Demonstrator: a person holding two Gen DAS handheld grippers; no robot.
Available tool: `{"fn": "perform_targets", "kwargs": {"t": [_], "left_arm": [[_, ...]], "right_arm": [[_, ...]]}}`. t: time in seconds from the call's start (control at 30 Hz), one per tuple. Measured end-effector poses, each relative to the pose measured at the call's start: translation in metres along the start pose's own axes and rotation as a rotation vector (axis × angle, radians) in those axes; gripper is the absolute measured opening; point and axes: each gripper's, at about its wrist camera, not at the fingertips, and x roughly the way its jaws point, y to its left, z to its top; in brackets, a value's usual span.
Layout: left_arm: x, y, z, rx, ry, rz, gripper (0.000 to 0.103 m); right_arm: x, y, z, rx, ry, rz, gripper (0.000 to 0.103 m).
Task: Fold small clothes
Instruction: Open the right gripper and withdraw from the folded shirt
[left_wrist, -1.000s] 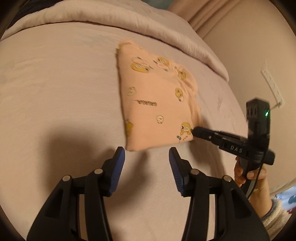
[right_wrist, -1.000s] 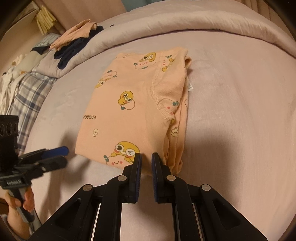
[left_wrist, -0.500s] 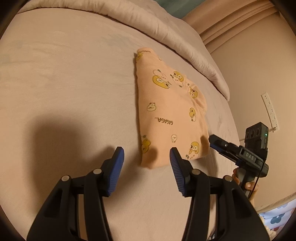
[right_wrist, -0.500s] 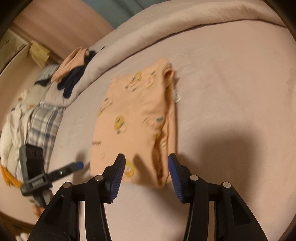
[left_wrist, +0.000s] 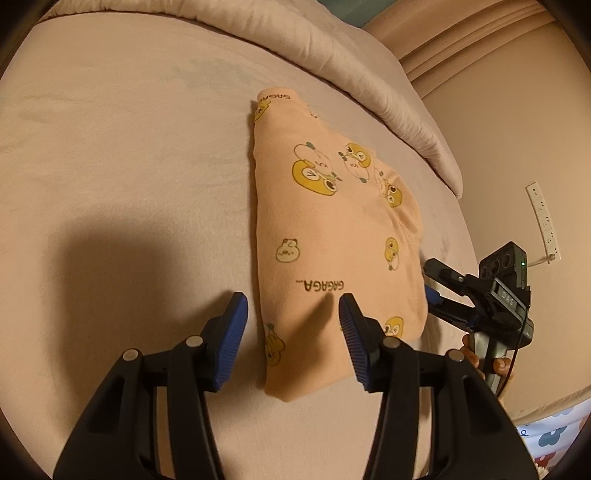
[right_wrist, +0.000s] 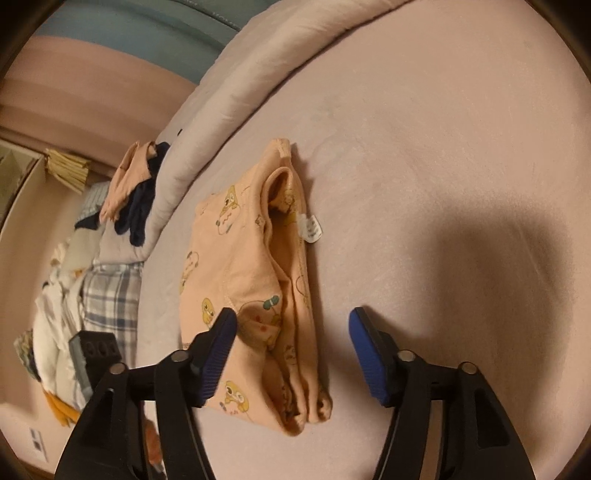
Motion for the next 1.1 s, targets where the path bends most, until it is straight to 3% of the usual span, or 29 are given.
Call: {"fn": "perform_targets", "kwargs": {"t": [0.2, 0.5, 1.1], "left_arm": [[0.003, 0.007, 0.004, -0.010, 0.004, -0.010, 0.053], [0.010, 0.005, 0.013, 0.005, -0.003, -0.019, 0.058], [0.030, -0.007, 0.031, 0.053, -0.013, -0.033, 0.072]], "right_arm": [[0.003, -0.006, 0.005, -0.009, 0.044, 0.042, 0.072], [0.016, 0.002, 0.016, -0.066, 0.071, 0.037, 0.078], [0.037, 0.014, 0.029, -0.128, 0.089, 0.065, 0.078]]}}
